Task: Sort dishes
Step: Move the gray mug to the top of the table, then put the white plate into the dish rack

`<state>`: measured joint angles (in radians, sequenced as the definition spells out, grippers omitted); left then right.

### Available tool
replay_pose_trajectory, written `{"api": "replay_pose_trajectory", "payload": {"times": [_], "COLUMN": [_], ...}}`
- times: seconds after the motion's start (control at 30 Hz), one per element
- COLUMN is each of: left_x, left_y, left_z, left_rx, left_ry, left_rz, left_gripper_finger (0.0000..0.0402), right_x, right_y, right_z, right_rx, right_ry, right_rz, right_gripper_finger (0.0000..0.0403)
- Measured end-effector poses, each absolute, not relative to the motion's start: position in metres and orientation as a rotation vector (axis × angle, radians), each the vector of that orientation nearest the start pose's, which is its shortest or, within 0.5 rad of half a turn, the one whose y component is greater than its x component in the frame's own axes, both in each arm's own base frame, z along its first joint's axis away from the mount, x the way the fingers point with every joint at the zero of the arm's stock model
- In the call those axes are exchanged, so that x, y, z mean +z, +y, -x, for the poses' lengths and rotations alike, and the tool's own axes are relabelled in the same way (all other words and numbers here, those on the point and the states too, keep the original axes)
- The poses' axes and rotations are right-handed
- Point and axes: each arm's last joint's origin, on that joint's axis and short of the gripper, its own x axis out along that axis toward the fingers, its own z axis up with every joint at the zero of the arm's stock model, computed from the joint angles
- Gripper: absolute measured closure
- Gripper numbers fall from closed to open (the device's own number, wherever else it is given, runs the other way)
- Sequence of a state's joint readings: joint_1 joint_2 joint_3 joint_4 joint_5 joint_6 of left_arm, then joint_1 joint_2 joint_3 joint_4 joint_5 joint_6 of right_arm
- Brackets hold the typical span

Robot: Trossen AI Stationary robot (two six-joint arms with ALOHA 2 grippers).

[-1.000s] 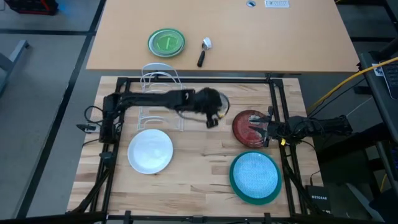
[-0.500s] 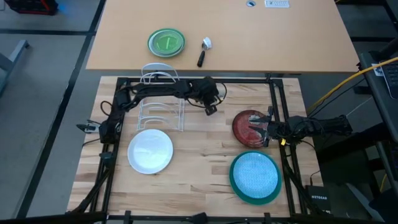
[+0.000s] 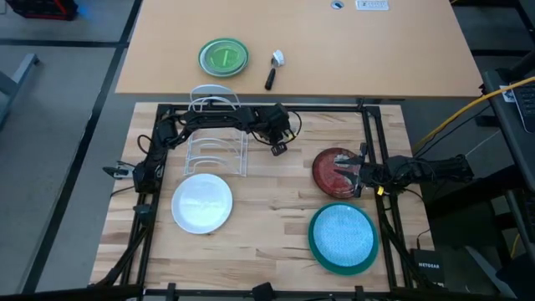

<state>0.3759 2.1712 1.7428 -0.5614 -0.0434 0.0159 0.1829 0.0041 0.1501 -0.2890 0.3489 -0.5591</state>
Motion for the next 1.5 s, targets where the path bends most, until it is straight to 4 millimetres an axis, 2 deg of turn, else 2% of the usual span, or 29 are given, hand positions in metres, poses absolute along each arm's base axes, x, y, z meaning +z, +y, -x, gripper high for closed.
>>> {"api": "replay_pose_trajectory", "payload": {"times": [0.17, 0.4, 0.7, 1.03, 1.27, 1.5], "left_x": [0.193, 0.193, 0.193, 0.195, 0.211, 0.244], "left_y": [0.173, 0.173, 0.172, 0.171, 0.166, 0.154], "left_z": [-0.436, -0.436, -0.437, -0.437, -0.44, -0.44], "left_rx": [0.362, 0.361, 0.362, 0.365, 0.353, 0.323], "left_ry": [1.001, 1.005, 0.997, 0.987, 0.994, 1.064], "left_rz": [0.128, 0.127, 0.124, 0.127, 0.129, 0.124], "left_gripper_finger": [0.0383, 0.0392, 0.0336, 0.0308, 0.029, 0.0286], "right_x": [0.186, 0.186, 0.186, 0.186, 0.186, 0.186], "right_y": [0.005, 0.005, 0.006, 0.005, 0.006, 0.005], "right_z": [-0.084, -0.084, -0.084, -0.084, -0.084, -0.084], "right_rx": [-0.123, -0.123, -0.123, -0.123, -0.122, -0.122], "right_ry": [0.181, 0.18, 0.18, 0.18, 0.181, 0.182], "right_rz": [0.594, 0.594, 0.594, 0.594, 0.594, 0.595], "right_gripper_finger": [0.0276, 0.0276, 0.0276, 0.0276, 0.0276, 0.0276]}}
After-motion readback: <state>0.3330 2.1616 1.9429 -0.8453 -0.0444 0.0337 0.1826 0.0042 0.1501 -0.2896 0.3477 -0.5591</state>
